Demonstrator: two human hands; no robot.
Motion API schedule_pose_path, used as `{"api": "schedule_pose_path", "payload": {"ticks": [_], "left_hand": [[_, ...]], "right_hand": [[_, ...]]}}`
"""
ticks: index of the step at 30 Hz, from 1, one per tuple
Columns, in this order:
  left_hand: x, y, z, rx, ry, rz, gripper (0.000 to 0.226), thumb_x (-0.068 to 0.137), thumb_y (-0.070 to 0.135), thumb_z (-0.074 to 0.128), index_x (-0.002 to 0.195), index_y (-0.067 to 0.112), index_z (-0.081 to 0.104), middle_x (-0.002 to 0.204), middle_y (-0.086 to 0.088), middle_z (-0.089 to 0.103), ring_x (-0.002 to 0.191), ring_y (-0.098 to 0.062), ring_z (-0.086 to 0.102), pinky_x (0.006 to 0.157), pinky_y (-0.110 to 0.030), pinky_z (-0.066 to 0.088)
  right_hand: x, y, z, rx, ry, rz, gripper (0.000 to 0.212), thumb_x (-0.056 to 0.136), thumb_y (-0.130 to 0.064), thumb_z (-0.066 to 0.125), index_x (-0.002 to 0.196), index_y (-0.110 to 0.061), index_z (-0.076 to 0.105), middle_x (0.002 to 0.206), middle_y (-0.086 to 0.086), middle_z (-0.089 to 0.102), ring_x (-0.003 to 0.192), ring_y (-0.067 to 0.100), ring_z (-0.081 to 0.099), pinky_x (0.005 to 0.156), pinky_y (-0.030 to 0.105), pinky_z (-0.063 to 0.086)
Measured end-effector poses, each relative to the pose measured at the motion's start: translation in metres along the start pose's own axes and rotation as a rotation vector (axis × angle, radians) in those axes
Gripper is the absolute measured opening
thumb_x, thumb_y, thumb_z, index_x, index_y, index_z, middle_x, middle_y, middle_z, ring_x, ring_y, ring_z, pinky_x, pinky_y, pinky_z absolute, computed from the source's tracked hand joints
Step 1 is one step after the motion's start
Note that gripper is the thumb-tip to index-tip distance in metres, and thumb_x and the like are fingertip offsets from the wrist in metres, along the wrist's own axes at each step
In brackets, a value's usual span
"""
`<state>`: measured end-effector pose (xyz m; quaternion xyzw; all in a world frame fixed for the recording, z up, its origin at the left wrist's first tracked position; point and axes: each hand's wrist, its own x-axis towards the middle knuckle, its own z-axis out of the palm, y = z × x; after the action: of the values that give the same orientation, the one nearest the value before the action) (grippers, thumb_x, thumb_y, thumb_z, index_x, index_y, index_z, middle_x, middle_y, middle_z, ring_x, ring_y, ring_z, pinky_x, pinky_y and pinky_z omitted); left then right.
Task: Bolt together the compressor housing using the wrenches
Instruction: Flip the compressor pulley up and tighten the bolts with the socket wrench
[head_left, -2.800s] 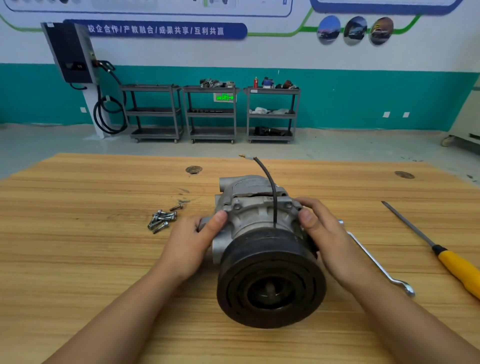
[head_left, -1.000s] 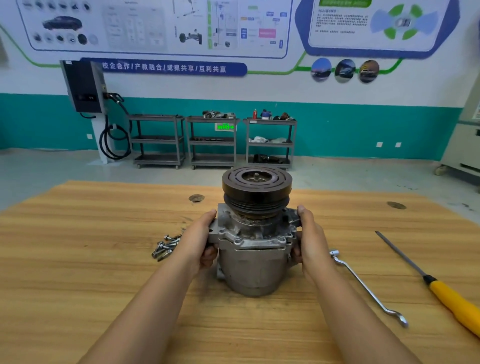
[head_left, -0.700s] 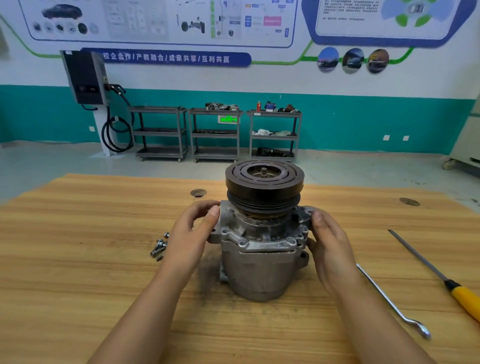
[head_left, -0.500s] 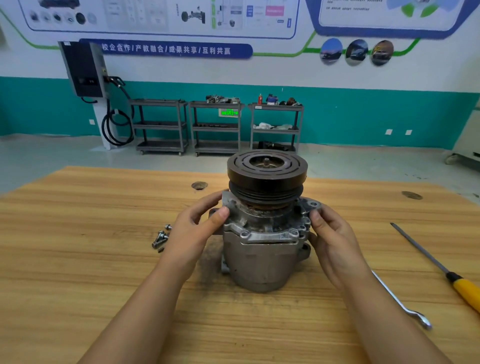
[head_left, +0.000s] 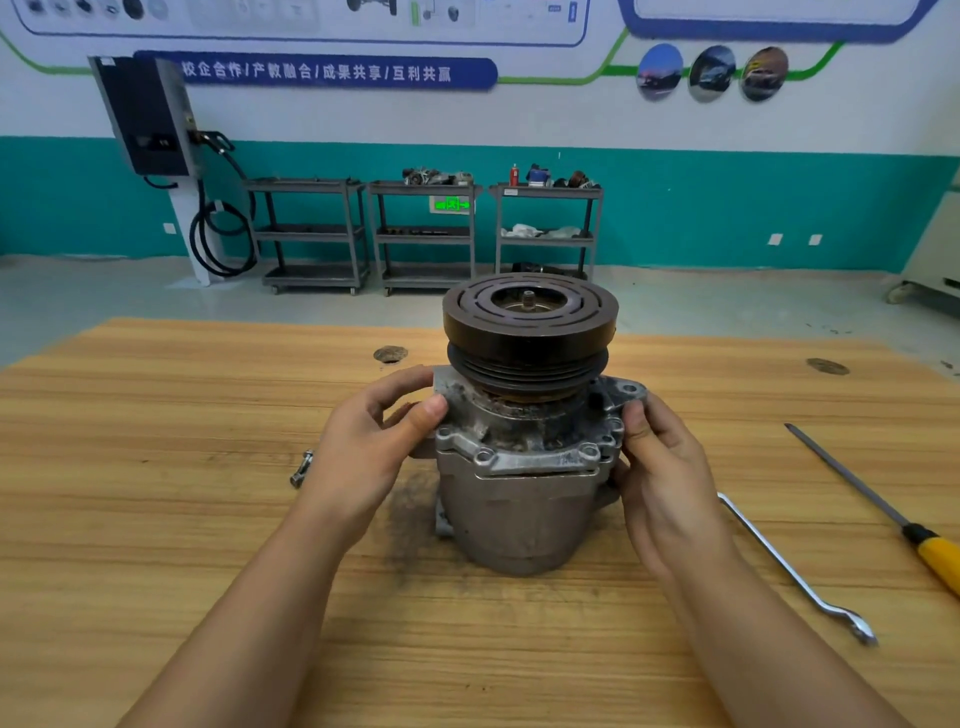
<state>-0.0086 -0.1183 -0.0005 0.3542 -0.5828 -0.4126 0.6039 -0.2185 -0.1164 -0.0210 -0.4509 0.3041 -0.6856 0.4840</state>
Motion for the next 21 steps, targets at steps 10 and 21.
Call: {"api": "schedule_pose_path", "payload": {"ticks": [10,21], "left_hand": [[-0.008,0.001,0.012,0.025,0.053,0.053,0.025,0.093,0.004,0.048,0.108,0.015,0.064,0.105,-0.004,0.071,0.089,-0.013,0.066,0.063,-0.018,0.051],[-0.008,0.011,0.013,-0.040,0.027,0.112,0.028,0.094,0.003,0.045,0.104,0.021,0.065,0.094,0.006,0.073,0.082,-0.006,0.068,0.062,-0.014,0.050]], "right_hand": [[-0.005,-0.004,0.005,0.004,0.042,0.046,0.026,0.077,-0.034,0.056,0.095,-0.019,0.066,0.090,-0.003,0.070,0.083,0.017,0.062,0.065,0.032,0.042],[-0.004,-0.010,0.007,0.079,0.016,0.004,0.030,0.080,-0.030,0.056,0.104,-0.014,0.066,0.111,0.009,0.066,0.109,0.030,0.059,0.089,0.044,0.048]]}}
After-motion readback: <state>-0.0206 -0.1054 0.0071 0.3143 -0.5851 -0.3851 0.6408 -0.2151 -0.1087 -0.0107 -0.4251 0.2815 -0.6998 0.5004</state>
